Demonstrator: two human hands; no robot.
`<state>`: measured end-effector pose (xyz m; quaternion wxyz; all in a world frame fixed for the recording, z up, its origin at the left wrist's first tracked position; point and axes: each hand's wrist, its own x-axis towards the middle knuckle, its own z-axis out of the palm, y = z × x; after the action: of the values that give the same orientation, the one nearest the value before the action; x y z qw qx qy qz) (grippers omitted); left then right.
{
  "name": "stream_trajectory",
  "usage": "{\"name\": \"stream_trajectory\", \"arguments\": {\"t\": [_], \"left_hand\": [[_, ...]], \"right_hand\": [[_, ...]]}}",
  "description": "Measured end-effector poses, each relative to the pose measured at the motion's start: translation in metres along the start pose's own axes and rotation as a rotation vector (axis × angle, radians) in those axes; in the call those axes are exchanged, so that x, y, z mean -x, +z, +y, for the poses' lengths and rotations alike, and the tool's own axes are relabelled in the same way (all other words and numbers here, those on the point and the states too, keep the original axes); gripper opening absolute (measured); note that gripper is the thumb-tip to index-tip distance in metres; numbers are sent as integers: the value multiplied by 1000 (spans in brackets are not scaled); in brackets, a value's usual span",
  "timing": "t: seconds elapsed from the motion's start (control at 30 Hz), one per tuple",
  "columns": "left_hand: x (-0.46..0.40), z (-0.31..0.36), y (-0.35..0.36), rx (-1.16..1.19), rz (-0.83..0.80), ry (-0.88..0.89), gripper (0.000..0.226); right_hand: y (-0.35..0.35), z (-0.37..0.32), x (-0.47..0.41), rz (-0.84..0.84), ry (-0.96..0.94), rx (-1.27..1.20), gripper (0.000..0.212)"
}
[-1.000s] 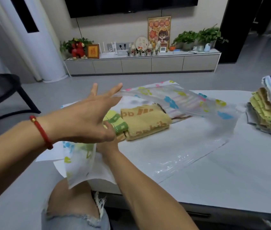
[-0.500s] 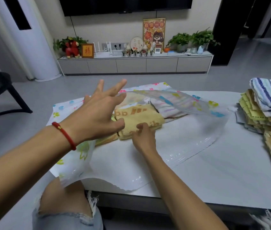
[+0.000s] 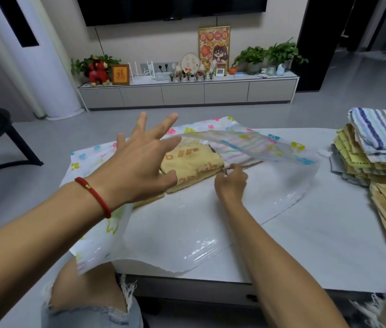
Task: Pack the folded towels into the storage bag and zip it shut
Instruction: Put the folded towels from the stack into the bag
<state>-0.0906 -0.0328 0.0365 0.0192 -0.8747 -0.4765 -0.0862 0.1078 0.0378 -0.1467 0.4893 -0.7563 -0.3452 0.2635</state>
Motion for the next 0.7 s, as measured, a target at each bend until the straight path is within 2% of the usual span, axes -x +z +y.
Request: {"name": "stream_trajectory", "arguments": {"t": [0.13,0.3,0.47,0.57,0.63,0.7], "left_hand": [[-25,23,14,-169,3,78,55],[-69,57,27,-329,47,170,41],[-97,84,48,-433,19,215,32],[-111,99,59,-435,-20,223,36],[-116,110,69,-452,-33,242,39],[-119,116,78,-472,-33,251,41]], "right_hand": [[-21,1,-41,-90,2,215,54],[-35,4,-60,-280,-71,180,63],[-93,25,-39,-380,-207,524,41],[-155,26,-24,-453,-255,748,30],[-207,25,-19,-360,-216,784,22],[-262,30,-17,-110,-212,779,20]]}}
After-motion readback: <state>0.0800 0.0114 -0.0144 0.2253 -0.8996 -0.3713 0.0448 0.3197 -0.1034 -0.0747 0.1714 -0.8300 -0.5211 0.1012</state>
